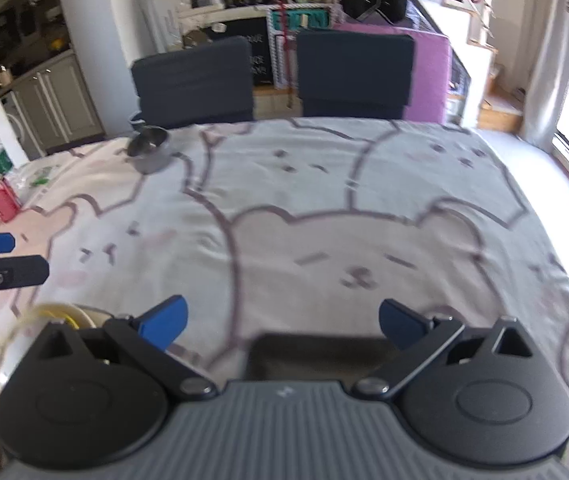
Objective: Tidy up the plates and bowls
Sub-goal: 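Move both grippers to the round steel bowl and close the right gripper on its rim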
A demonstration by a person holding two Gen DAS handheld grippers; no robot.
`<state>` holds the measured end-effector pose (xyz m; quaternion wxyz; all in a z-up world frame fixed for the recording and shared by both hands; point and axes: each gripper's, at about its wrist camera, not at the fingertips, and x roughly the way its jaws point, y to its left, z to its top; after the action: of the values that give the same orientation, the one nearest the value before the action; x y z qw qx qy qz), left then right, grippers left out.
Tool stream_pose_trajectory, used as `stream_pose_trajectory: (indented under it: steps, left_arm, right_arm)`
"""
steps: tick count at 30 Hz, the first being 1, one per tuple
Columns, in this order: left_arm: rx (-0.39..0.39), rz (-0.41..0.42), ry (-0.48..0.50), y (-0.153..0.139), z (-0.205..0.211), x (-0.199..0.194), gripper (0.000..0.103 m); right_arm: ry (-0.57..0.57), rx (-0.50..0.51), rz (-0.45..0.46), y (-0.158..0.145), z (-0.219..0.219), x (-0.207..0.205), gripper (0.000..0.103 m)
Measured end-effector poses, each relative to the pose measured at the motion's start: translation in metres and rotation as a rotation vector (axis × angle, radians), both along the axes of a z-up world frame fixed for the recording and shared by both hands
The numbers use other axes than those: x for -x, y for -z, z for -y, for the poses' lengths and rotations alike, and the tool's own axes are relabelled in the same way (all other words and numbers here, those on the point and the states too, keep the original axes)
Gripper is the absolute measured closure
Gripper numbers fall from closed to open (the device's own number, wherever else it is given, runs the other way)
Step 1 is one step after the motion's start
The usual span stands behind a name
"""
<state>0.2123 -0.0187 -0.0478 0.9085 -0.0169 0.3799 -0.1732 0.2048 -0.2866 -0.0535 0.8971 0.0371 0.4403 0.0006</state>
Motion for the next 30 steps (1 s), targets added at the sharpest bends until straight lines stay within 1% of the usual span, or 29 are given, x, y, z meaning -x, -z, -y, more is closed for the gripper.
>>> stream_pose_trajectory:
  steps: [2, 7, 14, 19, 24, 27, 30]
  left_arm:
    - [-0.003, 0.004, -0.034, 0.001, -0.015, -0.006, 0.000]
    - [-0.012, 0.016, -0.099, 0.005, -0.043, -0.022, 0.000]
    - [0.005, 0.053, -0.166, 0.010, -0.068, -0.052, 0.000]
    - [0.009, 0.099, -0.207, 0.013, -0.076, -0.079, 0.000]
    - [0.022, 0.132, -0.248, 0.021, -0.083, -0.114, 0.000]
    - [0.017, 0.137, -0.258, 0.026, -0.087, -0.135, 0.000]
    - [0.005, 0.147, -0.261, 0.027, -0.088, -0.159, 0.000]
  right_arm:
    - [-0.020, -0.020, 0.012, 0.002, -0.014, -0.011, 0.000]
    - [-0.061, -0.024, 0.047, 0.008, -0.055, -0.044, 0.000]
    - [-0.059, -0.071, 0.087, 0.017, -0.090, -0.089, 0.000]
    - [-0.039, -0.102, 0.126, 0.022, -0.094, -0.121, 0.000]
    - [0.009, -0.192, 0.144, 0.029, -0.088, -0.151, 0.000]
    - [0.007, -0.224, 0.146, 0.036, -0.090, -0.173, 0.000]
    - [-0.006, -0.229, 0.143, 0.042, -0.096, -0.195, 0.000]
